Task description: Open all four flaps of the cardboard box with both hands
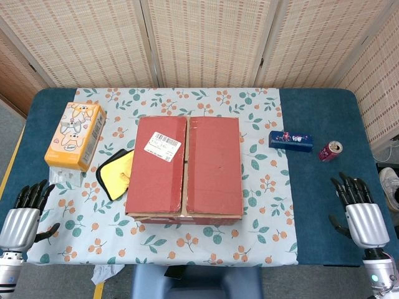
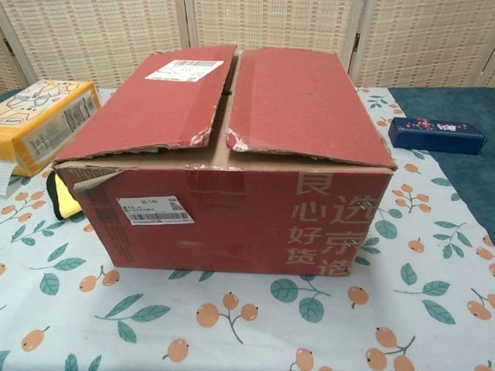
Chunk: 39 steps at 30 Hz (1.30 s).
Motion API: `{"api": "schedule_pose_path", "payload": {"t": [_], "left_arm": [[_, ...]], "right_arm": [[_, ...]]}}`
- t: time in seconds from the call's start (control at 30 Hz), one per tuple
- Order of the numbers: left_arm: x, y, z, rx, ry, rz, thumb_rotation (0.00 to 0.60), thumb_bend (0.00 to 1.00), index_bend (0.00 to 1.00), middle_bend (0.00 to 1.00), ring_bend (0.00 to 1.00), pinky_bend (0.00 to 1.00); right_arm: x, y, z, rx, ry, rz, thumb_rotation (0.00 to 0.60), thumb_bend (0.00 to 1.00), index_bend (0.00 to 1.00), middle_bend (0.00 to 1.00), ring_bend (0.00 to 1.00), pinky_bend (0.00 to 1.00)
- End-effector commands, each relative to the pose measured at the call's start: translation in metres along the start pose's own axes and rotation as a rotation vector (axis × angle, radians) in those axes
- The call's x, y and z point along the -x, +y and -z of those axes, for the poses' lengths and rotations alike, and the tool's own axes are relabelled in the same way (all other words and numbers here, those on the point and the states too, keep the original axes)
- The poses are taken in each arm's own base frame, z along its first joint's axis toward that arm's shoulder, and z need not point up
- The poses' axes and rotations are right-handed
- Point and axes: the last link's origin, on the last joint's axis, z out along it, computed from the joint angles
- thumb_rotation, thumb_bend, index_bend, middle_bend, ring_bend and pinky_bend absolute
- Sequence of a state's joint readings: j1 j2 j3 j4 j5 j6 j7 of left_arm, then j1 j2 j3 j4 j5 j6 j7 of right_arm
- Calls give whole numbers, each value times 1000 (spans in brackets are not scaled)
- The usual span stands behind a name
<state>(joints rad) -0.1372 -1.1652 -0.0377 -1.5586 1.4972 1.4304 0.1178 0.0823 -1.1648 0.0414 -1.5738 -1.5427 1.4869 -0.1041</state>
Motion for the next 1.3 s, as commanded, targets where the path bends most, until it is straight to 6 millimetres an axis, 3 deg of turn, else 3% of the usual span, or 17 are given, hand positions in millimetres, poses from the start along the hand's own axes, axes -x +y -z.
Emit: {"api": "schedule_pose_path", "payload": {"t": [0.03, 0.3, 0.43, 0.67, 0.83, 0.9, 1.3], "left_arm": [[-1, 0, -1, -4, 6, 1, 600, 262, 0, 0, 0, 0], [-3, 1, 0, 3, 24, -3, 600, 260, 0, 0, 0, 0], [-4, -2, 1, -3, 23, 9, 600, 261, 0, 0, 0, 0], [-2, 0, -1, 17, 6, 21, 600, 266, 0, 0, 0, 0], [-4, -2, -2, 2, 8, 25, 600, 445, 0, 0, 0, 0], [-5, -2, -2, 2, 10, 32, 600, 462, 0, 0, 0, 0], [-13, -8, 0, 0, -1, 95, 600, 499, 0, 0, 0, 0]], "right_arm": [[1, 2, -2, 2, -11, -2, 600, 346, 0, 0, 0, 0], [-4, -8, 0, -73, 55, 2, 600, 345, 0, 0, 0, 0], [-11, -33, -6, -219, 29, -19, 600, 346, 0, 0, 0, 0], [-27, -73, -35, -394, -67, -61, 600, 346, 0, 0, 0, 0], [-35, -112, -41, -538, -75, -56, 600, 346, 0, 0, 0, 0], [-39, -127, -42, -589, -72, -70, 600, 346, 0, 0, 0, 0], [-41, -176, -68, -674, -77, -145, 600, 346, 0, 0, 0, 0]]}}
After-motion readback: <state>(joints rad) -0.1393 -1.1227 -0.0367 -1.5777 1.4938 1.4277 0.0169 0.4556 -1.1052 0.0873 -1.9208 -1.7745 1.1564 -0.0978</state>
